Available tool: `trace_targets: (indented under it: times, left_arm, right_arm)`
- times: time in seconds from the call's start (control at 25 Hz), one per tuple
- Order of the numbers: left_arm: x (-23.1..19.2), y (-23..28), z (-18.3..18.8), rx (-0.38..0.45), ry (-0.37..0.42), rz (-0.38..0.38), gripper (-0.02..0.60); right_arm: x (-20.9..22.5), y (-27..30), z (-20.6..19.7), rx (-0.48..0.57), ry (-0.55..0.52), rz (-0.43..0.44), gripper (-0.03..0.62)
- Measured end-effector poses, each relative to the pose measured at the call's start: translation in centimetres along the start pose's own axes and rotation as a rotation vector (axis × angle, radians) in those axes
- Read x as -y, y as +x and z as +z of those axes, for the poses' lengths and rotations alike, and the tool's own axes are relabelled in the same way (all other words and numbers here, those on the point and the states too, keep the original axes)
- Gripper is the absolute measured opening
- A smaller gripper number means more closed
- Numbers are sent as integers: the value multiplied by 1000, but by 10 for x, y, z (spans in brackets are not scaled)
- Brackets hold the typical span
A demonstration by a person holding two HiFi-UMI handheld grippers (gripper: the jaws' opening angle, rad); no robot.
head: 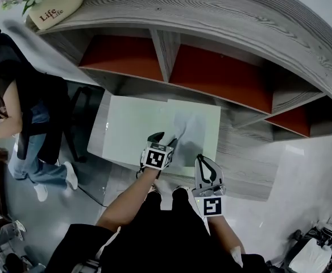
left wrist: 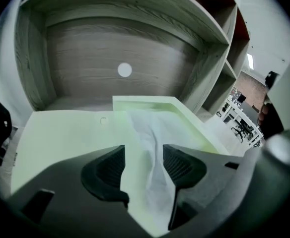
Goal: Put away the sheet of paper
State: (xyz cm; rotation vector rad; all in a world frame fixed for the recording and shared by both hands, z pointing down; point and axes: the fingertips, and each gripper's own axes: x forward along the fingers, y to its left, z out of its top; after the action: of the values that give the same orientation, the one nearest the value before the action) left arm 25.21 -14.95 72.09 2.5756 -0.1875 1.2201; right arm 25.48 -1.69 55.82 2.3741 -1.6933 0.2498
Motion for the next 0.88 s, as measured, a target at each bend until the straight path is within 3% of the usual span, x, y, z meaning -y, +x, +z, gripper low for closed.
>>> trace_targets:
  times: [0.2,0.36,0.44,0.52,0.72,0.88]
  left_arm:
    - [-15,-56,27,170,-3,22,241]
    - [-8,-121,55,384,59,-8,231]
    - [-5,-156,65,486,103,4,208]
    - [-6,-190,72,577,130,26,177]
    - [-19,-262,86,763,160,109,18]
    - [-19,-304,86,851,146,105,8]
  right_arm:
    - [-18,11,25,49,-19,24,23]
    - [-42,17,59,141,-63,53,21]
    - [-56,18,81,208,-117,74,21]
    - [-68,20,86,175,-108,86,21]
    - [-86,23,123,250,-130,102,21]
    - [-93,15,167,408,-93,85,21]
